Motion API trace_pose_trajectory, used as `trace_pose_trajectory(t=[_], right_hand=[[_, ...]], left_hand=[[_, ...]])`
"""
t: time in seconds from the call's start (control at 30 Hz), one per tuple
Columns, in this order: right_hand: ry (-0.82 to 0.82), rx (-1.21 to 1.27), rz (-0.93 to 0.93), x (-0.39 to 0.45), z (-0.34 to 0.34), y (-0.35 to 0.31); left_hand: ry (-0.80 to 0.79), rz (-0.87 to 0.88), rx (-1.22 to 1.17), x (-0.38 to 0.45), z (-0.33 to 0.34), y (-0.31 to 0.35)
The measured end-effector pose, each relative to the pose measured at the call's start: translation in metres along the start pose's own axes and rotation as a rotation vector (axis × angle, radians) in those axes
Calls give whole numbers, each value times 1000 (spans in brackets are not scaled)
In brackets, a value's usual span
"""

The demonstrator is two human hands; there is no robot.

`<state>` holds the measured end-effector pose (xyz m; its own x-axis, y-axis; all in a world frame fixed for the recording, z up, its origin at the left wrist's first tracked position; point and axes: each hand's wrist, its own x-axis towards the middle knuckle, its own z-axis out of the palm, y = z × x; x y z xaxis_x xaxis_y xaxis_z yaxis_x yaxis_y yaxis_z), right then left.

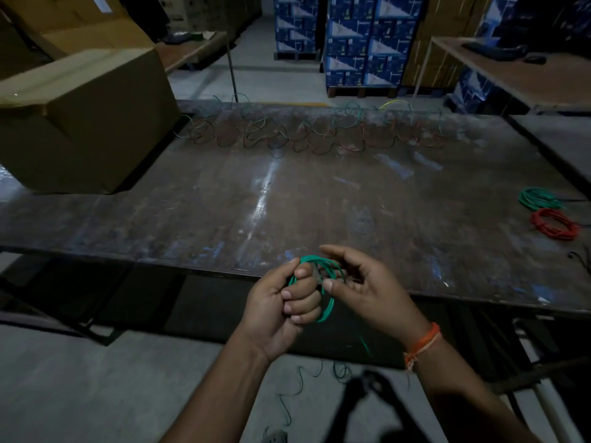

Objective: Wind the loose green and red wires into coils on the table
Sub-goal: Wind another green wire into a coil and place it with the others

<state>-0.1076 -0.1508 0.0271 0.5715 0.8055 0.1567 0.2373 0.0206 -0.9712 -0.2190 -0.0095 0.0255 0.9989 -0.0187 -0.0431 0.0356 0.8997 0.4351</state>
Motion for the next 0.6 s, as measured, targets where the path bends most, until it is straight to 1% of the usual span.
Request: trace_pose_trajectory(t=[0.07, 0.1, 0.13, 0.27, 0.37, 0.43, 0.5, 0.6], right_hand=[[-19, -39, -9, 9, 3, 2], [-23, -7, -2, 12, 6, 2], [-7, 70, 21, 15, 9, 3], [136, 536, 150, 25, 22, 2], [202, 740, 220, 34, 27, 1], [235, 814, 217, 39, 30, -1], [274, 838, 207, 42, 33, 0], [323, 743, 183, 42, 33, 2]], left_hand=[[-36, -20, -2, 0, -3, 5], [-43, -32, 0, 0, -5, 8], [-48, -44, 0, 1, -7, 12], [-75, -79, 3, 9, -15, 27], [-91, -117, 32, 16, -19, 40], [-117, -152, 35, 22, -22, 47], [-157, -183, 46, 27, -26, 51], [-208, -213, 80, 35, -26, 51]])
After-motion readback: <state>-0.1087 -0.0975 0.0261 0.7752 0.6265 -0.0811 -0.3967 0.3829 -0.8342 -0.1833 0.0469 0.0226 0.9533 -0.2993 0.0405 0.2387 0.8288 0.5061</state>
